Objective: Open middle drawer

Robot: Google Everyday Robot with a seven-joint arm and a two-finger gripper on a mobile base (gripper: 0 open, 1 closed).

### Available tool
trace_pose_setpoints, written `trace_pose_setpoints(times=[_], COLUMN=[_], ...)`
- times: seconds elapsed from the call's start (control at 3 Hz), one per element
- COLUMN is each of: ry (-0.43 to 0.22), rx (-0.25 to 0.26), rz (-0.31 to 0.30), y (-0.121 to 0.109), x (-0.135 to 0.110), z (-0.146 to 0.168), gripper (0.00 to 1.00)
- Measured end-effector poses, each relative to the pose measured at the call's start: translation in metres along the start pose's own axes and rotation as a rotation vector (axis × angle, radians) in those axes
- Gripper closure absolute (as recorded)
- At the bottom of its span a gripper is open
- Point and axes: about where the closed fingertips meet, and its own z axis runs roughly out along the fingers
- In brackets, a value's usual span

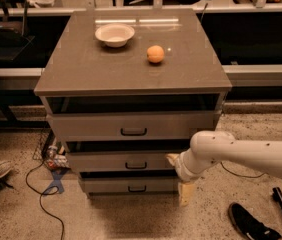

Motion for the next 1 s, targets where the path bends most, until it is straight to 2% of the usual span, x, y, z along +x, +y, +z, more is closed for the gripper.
trace_pose_setpoints(times=[0.33,0.67,1.0], ry=[-0.009,-0.022,-0.029], rx=[-0.009,0.004,0.044], rz=[-0.005,-0.011,-0.023], y=[-0.009,-0.026,-0.047], x=[0.003,0.000,-0.006], z=[0.030,0.049,0.050], gripper=[0.00,0.00,0.00])
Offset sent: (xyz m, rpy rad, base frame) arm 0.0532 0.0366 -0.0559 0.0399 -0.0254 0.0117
